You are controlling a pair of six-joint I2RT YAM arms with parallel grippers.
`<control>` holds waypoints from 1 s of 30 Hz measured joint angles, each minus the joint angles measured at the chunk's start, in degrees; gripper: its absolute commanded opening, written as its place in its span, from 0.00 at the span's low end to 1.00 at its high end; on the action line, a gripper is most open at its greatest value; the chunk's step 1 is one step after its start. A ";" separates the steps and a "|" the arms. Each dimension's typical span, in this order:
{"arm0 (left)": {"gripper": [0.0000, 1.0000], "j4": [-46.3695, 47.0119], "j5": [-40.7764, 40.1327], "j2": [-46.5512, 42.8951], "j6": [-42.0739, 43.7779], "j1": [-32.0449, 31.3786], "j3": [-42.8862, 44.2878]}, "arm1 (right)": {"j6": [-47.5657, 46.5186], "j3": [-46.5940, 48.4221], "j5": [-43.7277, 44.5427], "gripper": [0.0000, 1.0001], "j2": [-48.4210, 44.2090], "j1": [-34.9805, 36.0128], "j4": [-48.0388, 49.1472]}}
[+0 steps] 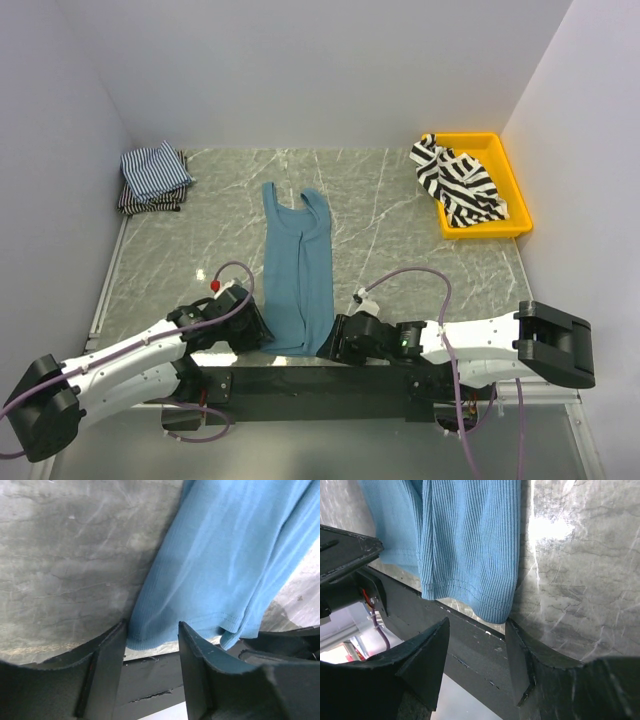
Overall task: Fold and stack the tank tops
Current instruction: Fold the tank top
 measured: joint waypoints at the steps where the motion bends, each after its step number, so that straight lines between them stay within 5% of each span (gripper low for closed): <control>1: 0.49 -0.09 -0.15 0.17 -0.17 -0.11 0.00 | 0.17 0.00 0.07 0.56 0.04 0.00 0.00; 7: 0.29 -0.37 -0.66 1.33 -1.05 -0.76 -0.04 | 1.07 0.00 0.24 0.55 0.33 0.07 0.02; 11: 0.01 -0.72 -0.85 1.70 -1.68 -0.96 -0.09 | 1.77 -0.07 0.50 0.55 0.26 0.13 -0.11; 30: 0.01 -7.04 -0.11 -2.45 -6.91 -1.60 -0.44 | 2.86 1.75 2.54 0.56 -0.04 0.57 -7.13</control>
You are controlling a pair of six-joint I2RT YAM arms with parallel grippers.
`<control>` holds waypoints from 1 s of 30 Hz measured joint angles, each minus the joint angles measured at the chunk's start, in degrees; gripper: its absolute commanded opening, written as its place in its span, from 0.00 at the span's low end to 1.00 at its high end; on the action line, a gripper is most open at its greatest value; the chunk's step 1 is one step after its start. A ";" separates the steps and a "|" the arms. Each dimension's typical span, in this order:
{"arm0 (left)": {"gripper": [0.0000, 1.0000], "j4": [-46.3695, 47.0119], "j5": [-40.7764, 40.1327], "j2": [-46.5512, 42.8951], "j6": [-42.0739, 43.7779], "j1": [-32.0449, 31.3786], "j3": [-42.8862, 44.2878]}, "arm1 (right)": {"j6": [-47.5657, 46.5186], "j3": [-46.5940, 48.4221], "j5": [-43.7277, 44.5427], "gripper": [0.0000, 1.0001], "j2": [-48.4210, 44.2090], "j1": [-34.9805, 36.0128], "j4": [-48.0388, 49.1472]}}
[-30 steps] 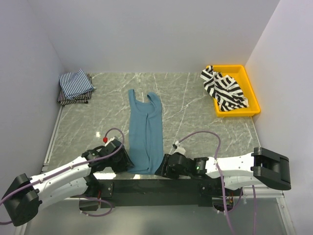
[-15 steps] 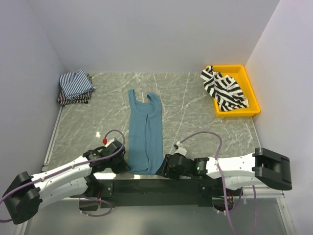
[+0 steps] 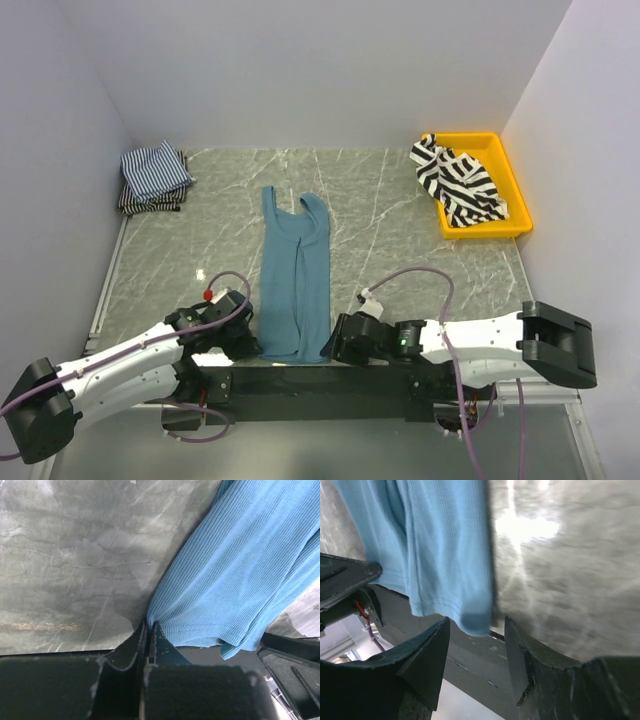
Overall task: Fold and stack the tank tops
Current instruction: Fold the tank top
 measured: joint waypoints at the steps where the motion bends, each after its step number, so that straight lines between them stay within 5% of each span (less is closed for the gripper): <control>1: 0.01 -0.04 0.07 0.00 -0.07 0.00 0.00 | 0.04 0.52 0.00 0.55 1.09 0.09 0.50; 8: 0.01 -0.96 0.22 -1.40 -0.42 -0.11 -0.31 | 0.50 3.08 -0.17 0.47 6.78 2.27 4.20; 18: 0.01 -2.14 0.42 -2.08 0.02 -0.20 -0.26 | 1.57 2.99 -0.15 0.00 6.73 3.26 2.89; 30: 0.01 -7.85 2.12 -5.18 -0.33 -3.08 3.19 | -3.69 8.57 1.99 0.00 1.36 8.00 -18.78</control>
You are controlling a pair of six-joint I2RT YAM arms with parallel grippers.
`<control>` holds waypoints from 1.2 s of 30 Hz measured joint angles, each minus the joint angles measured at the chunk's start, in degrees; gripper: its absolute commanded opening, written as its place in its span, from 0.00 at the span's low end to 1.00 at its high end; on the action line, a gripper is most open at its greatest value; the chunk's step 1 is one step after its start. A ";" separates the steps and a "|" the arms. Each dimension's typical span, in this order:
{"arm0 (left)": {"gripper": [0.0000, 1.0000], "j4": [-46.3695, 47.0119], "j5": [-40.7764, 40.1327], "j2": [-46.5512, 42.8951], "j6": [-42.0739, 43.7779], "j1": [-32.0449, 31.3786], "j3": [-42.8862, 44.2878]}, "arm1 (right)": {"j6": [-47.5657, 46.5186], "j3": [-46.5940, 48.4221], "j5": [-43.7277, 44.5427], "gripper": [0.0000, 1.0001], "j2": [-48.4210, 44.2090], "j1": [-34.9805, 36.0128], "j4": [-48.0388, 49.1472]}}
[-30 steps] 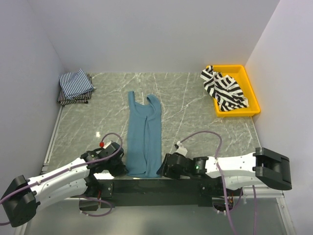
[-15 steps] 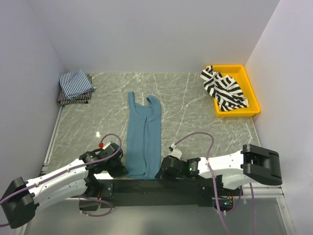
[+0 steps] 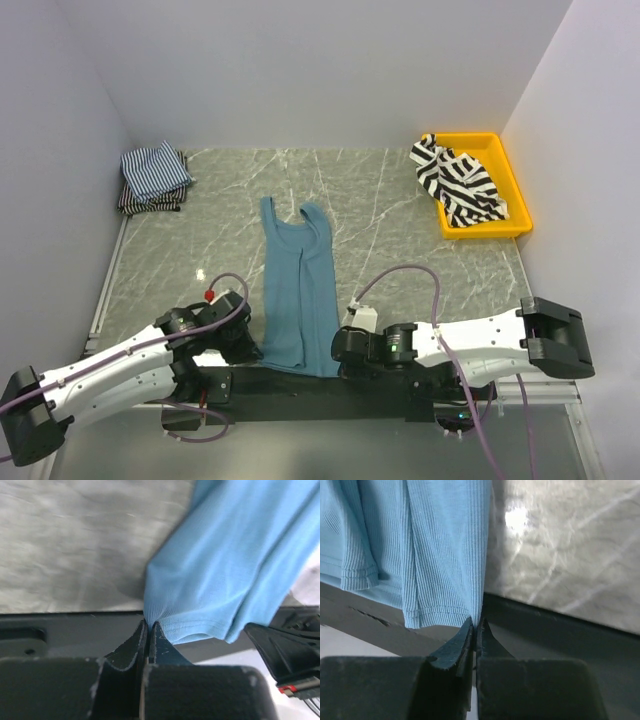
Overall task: Fold and stack the tank tops
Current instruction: Fold the tank top
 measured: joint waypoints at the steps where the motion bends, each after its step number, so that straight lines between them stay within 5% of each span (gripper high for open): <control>1: 0.00 -0.17 0.02 0.22 -0.04 -0.35 0.76 | -0.44 0.96 0.00 0.00 -0.02 0.28 -1.77; 10: 0.01 -0.55 -1.01 9.42 2.73 0.81 10.34 | -9.49 10.56 1.79 0.00 0.15 -8.09 -10.51; 20: 0.01 5.90 -0.66 21.57 14.71 21.99 18.32 | -24.79 24.46 2.73 0.00 11.89 -24.92 -7.02; 29: 0.01 15.56 0.83 38.32 20.68 26.69 26.10 | -33.11 36.37 1.64 0.00 26.51 -32.89 -3.61; 36: 0.01 18.47 1.97 42.29 22.86 27.15 30.34 | -35.12 38.32 0.24 0.00 28.22 -35.78 -2.27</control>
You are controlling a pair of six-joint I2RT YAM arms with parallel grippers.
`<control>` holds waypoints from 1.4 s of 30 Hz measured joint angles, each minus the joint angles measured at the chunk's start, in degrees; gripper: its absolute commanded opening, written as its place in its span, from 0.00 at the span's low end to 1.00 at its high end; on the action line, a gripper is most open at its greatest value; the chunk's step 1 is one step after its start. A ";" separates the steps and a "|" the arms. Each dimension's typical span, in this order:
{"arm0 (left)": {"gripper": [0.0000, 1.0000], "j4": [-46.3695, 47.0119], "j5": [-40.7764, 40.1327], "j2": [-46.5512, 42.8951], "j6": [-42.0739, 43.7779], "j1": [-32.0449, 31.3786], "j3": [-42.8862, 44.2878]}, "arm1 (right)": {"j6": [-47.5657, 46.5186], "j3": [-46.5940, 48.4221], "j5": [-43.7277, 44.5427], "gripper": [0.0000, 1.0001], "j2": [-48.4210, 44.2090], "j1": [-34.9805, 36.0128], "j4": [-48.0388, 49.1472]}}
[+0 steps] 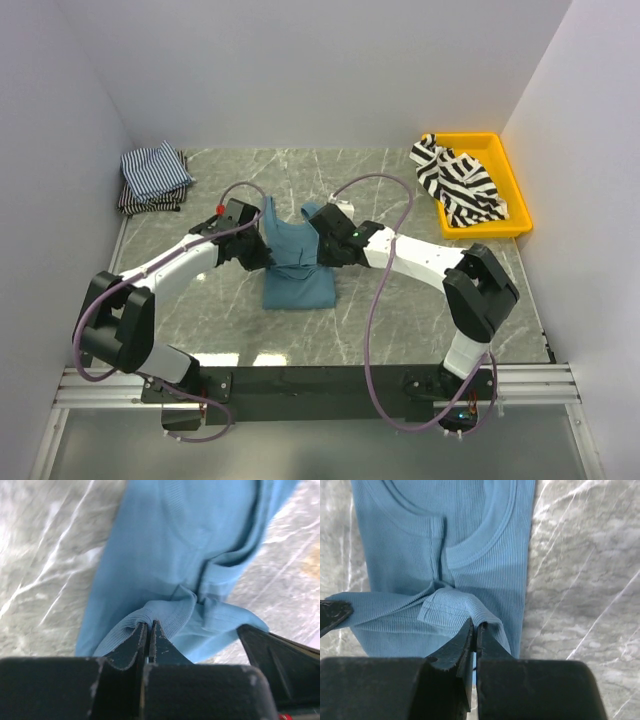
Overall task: Fold and stack the tank tops
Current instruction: Fold the tank top
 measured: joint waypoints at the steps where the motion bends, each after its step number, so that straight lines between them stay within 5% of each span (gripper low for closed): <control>1: 0.01 0.15 0.00 0.07 0.39 0.07 0.61 | -0.15 0.17 -0.17 0.00 0.07 -0.31 0.20; 12: 0.01 4.04 0.85 5.81 1.57 3.39 4.24 | -1.42 3.23 -2.27 0.00 3.87 -3.41 2.54; 19: 0.01 7.13 2.91 11.56 2.16 4.90 4.87 | -1.84 5.20 -4.02 0.21 7.39 -5.68 4.17; 42: 0.01 9.90 5.55 11.45 3.65 5.97 8.07 | -2.67 4.35 -5.27 0.11 3.82 -7.96 8.52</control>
